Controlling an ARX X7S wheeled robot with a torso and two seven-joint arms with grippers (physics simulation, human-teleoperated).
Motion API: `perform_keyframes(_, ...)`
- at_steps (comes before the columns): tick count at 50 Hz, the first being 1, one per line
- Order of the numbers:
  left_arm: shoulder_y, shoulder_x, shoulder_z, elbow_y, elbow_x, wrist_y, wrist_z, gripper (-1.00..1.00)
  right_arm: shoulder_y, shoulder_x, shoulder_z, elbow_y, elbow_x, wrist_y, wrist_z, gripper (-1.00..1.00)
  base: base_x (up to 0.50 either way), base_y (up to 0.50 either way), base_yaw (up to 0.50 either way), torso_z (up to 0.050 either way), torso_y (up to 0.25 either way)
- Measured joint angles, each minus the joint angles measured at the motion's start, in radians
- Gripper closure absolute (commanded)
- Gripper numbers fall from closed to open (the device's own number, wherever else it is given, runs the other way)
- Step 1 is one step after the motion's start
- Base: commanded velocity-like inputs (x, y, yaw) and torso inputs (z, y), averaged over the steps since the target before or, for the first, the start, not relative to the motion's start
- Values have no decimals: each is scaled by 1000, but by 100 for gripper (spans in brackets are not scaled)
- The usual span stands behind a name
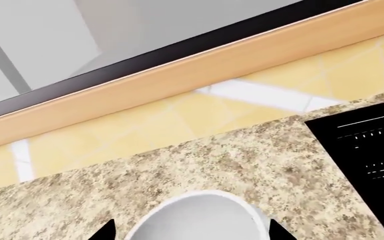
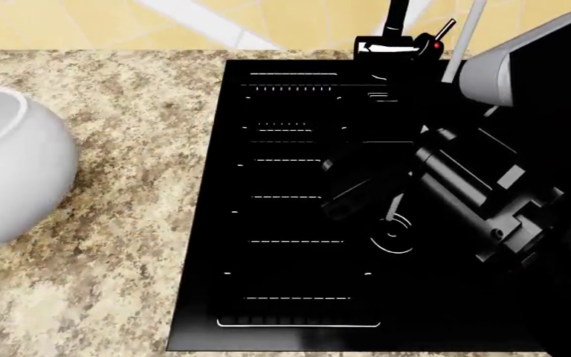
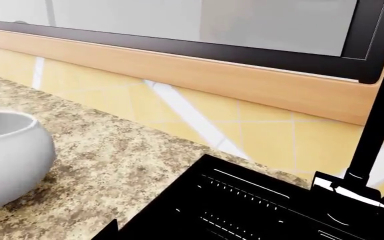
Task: Pick the broccolis and squashs from the sink and place them in one bowl. Place the beet in the other bowl. Then turn off the sink faucet.
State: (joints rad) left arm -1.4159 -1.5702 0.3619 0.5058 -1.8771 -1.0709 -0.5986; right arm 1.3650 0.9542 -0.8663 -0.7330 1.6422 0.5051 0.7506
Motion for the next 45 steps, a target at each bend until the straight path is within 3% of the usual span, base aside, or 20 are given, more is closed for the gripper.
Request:
perform_keyframes(30, -14, 0, -64, 68, -224, 294, 32, -100, -17, 14, 12, -24, 0, -14, 4, -100, 0, 0, 0, 0, 0)
perform_keyframes(45, 86, 24, 12, 161, -222, 559, 134, -100, -17, 18, 13, -36, 5, -11, 21, -100, 0, 0, 0, 0, 0)
